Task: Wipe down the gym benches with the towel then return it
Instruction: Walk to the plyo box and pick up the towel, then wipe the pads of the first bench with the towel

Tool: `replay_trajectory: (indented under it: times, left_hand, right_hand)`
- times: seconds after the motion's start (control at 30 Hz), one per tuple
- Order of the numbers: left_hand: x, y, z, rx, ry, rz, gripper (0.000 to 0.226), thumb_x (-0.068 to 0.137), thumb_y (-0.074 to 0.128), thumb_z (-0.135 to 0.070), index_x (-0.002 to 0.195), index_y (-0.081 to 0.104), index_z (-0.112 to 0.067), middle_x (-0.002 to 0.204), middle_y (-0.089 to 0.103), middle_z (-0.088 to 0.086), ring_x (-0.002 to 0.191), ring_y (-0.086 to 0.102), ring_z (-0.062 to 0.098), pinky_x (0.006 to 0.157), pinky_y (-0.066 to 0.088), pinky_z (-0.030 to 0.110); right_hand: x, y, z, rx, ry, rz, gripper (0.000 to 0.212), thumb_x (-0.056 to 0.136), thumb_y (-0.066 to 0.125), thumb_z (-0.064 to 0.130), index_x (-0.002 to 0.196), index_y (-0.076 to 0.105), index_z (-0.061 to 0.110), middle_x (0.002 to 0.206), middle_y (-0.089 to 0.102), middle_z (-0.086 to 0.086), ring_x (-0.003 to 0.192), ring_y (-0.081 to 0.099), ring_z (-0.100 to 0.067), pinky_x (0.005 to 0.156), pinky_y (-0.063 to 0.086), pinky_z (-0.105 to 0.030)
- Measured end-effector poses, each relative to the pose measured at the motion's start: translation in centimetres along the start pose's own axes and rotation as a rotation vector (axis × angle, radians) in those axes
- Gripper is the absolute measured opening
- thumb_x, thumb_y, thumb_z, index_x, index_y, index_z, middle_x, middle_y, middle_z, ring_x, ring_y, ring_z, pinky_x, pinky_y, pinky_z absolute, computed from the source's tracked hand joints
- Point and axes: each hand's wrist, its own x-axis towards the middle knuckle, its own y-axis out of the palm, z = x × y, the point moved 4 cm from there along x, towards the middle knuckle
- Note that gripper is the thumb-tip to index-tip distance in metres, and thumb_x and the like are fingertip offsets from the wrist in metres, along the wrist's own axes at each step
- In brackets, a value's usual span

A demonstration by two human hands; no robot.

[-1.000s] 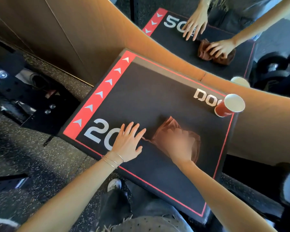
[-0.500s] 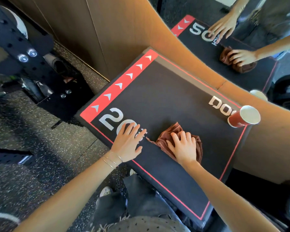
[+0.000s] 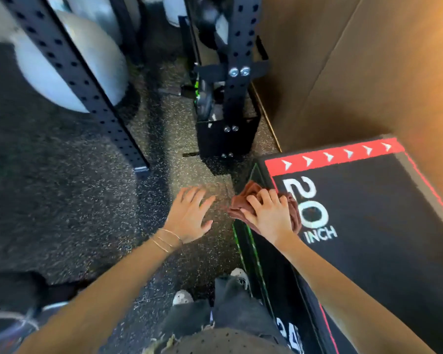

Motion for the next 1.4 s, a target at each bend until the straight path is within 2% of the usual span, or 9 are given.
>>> replay_trajectory:
  times: [0.1, 0.27, 0.33, 0.47, 0.57, 0.8, 1.03, 1.2, 1.4]
  left_hand:
    - [-6.6, 1.8, 5.7, -0.072, -0.216, 0.033, 0.066, 0.091, 0.039, -0.054, 0.147, 0.029, -0.021, 0.152, 0.033, 0.011, 0.143, 0.027, 0.03, 0.119, 0.017, 0.049]
    - [-17.9, 4.1, 12.4, -0.141, -0.495, 0.016, 0.063, 0.088, 0.044, -0.052, 0.142, 0.039, -0.019, 0.142, 0.048, 0.009, 0.133, 0.041, 0.03, 0.112, 0.027, 0.044]
    - [-21.9, 5.0, 14.7, -0.149, -0.616, 0.026, 0.062, 0.089, 0.043, -0.052, 0.142, 0.038, -0.019, 0.143, 0.047, 0.009, 0.134, 0.04, 0.03, 0.112, 0.027, 0.044]
    - [-28.0, 7.0, 17.5, -0.217, -0.803, 0.068, 0.062, 0.091, 0.039, -0.053, 0.144, 0.034, -0.021, 0.145, 0.043, 0.007, 0.135, 0.036, 0.028, 0.114, 0.024, 0.043]
    - [-31.1, 8.0, 18.9, -0.278, -0.934, 0.02, 0.064, 0.087, 0.036, -0.056, 0.141, 0.04, -0.021, 0.139, 0.049, 0.005, 0.13, 0.041, 0.027, 0.112, 0.027, 0.041]
    - [-35.4, 9.7, 22.8, -0.307, -1.233, -0.033, 0.061, 0.086, 0.048, -0.053, 0.138, 0.044, -0.023, 0.134, 0.054, 0.004, 0.127, 0.047, 0.027, 0.109, 0.032, 0.044]
    - [-35.0, 9.1, 29.3, -0.261, -1.482, -0.062, 0.053, 0.072, 0.06, -0.053, 0.113, 0.066, -0.021, 0.101, 0.07, 0.003, 0.096, 0.065, 0.026, 0.088, 0.05, 0.042]
    - [-32.8, 8.8, 32.1, -0.314, -1.581, -0.072, 0.055, 0.075, 0.06, -0.051, 0.12, 0.062, -0.02, 0.107, 0.069, 0.004, 0.102, 0.063, 0.027, 0.09, 0.049, 0.043]
    - [-33.7, 9.6, 32.9, -0.371, -1.759, -0.031, 0.054, 0.068, 0.057, -0.052, 0.109, 0.068, -0.018, 0.097, 0.071, 0.004, 0.091, 0.066, 0.027, 0.081, 0.053, 0.041]
  right_hand:
    - [2.6, -0.5, 7.5, 0.016, -0.162, 0.009, 0.04, 0.087, 0.04, 0.05, 0.091, 0.066, 0.02, 0.086, 0.059, -0.007, 0.083, 0.057, -0.03, 0.063, 0.047, -0.038]
    - [5.6, -1.5, 20.6, 0.066, -0.414, 0.022, 0.043, 0.085, 0.036, 0.051, 0.09, 0.068, 0.022, 0.086, 0.062, -0.007, 0.083, 0.06, -0.029, 0.063, 0.05, -0.04]
    - [6.7, -2.1, 25.3, 0.066, -0.513, 0.016, 0.042, 0.086, 0.037, 0.052, 0.09, 0.068, 0.023, 0.086, 0.063, -0.007, 0.083, 0.061, -0.029, 0.064, 0.05, -0.039]
    - [7.9, -2.8, 32.7, 0.062, -0.693, 0.023, 0.029, 0.08, 0.066, 0.049, 0.09, 0.067, 0.021, 0.084, 0.061, -0.007, 0.082, 0.06, -0.029, 0.062, 0.049, -0.038]
    - [8.5, -2.5, 37.0, 0.07, -0.82, 0.057, 0.031, 0.076, 0.071, 0.049, 0.089, 0.066, 0.021, 0.083, 0.06, -0.006, 0.08, 0.059, -0.029, 0.06, 0.048, -0.037]
    - [12.8, -0.8, 45.3, 0.032, -1.12, 0.085, 0.033, 0.085, 0.055, 0.053, 0.099, 0.063, 0.024, 0.093, 0.061, -0.004, 0.088, 0.056, -0.025, 0.065, 0.045, -0.036]
    - [21.0, -0.8, 52.5, 0.064, -1.339, 0.017, 0.032, 0.085, 0.056, 0.053, 0.095, 0.061, 0.024, 0.088, 0.058, -0.003, 0.083, 0.055, -0.024, 0.062, 0.043, -0.035]
    - [25.8, 0.3, 56.1, 0.061, -1.494, 0.033, 0.029, 0.086, 0.055, 0.052, 0.097, 0.061, 0.026, 0.091, 0.059, -0.004, 0.087, 0.055, -0.025, 0.065, 0.044, -0.035]
    - [28.1, 0.8, 61.1, 0.055, -1.653, 0.035, 0.028, 0.083, 0.06, 0.051, 0.093, 0.063, 0.025, 0.086, 0.06, -0.005, 0.081, 0.056, -0.024, 0.061, 0.046, -0.035]
